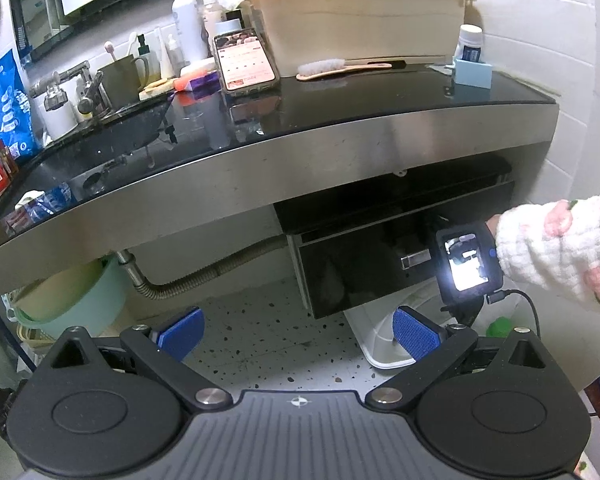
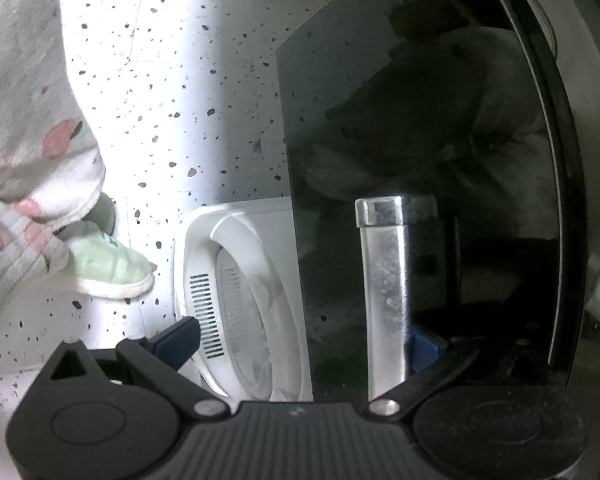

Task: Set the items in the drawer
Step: 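Pull the black drawer open with the right gripper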

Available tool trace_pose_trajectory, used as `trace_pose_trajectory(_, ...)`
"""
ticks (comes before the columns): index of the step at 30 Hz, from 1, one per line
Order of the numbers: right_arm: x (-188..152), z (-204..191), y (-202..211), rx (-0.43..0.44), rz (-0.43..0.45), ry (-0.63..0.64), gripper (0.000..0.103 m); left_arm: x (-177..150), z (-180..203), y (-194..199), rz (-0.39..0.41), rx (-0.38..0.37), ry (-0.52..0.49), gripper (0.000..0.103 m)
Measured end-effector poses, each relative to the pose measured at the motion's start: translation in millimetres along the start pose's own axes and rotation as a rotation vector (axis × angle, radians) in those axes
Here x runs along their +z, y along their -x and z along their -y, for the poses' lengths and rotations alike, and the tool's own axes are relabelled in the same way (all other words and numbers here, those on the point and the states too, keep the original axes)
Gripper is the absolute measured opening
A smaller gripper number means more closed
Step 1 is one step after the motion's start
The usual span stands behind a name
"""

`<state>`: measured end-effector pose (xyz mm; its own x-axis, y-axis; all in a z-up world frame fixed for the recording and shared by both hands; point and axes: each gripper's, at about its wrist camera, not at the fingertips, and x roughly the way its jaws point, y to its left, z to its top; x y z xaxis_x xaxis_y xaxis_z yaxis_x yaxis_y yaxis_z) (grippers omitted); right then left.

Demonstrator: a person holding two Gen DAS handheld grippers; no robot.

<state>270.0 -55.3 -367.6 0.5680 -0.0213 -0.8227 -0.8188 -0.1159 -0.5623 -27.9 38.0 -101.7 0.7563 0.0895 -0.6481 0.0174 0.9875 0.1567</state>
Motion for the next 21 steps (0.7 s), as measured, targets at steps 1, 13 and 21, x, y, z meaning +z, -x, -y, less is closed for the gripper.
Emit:
trace_pose_trajectory(1, 0, -2, 2, 0.000, 0.002, -0.003, 0.103, 0, -1, 0, 0.000, 0.001, 0.002, 0.102)
trace_pose_trajectory(13, -8, -19, 40, 0.052, 0.106, -0.200, 0.103, -8, 9, 18, 0.074, 0.005, -0.055, 0.102)
trace_pose_trajectory(21, -27, 12, 88, 0.095, 0.246, -0.644, 0.103, -15, 13, 41, 0.164, -0.009, -0.107, 0.102)
